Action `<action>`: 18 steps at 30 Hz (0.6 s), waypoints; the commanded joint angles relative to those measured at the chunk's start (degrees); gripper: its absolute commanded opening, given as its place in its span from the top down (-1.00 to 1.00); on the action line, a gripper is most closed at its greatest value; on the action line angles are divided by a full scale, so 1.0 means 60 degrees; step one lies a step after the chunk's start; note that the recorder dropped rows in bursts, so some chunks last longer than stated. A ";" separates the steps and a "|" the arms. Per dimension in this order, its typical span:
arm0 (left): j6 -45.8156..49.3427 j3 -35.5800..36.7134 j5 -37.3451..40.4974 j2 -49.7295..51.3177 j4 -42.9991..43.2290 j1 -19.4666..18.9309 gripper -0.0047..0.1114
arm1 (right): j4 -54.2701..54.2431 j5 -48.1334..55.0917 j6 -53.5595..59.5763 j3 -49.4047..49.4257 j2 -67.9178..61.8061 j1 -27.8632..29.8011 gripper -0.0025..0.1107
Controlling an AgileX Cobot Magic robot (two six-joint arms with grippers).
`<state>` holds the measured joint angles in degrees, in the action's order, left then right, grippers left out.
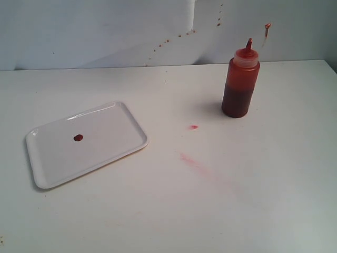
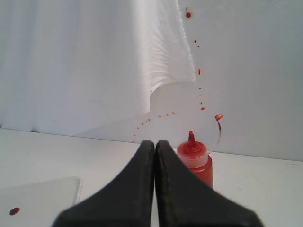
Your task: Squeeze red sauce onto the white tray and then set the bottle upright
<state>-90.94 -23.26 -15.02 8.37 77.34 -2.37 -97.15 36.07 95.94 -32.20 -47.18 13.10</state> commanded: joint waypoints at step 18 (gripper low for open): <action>1.5404 0.3610 0.3633 -0.0087 -1.2889 0.0081 0.92 | -0.0114 -0.0012 -0.0005 0.0056 0.0047 -0.0006 0.96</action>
<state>1.03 -3.35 6.31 8.23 0.00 -2.07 -97.15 35.95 95.94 -32.20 -47.18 13.10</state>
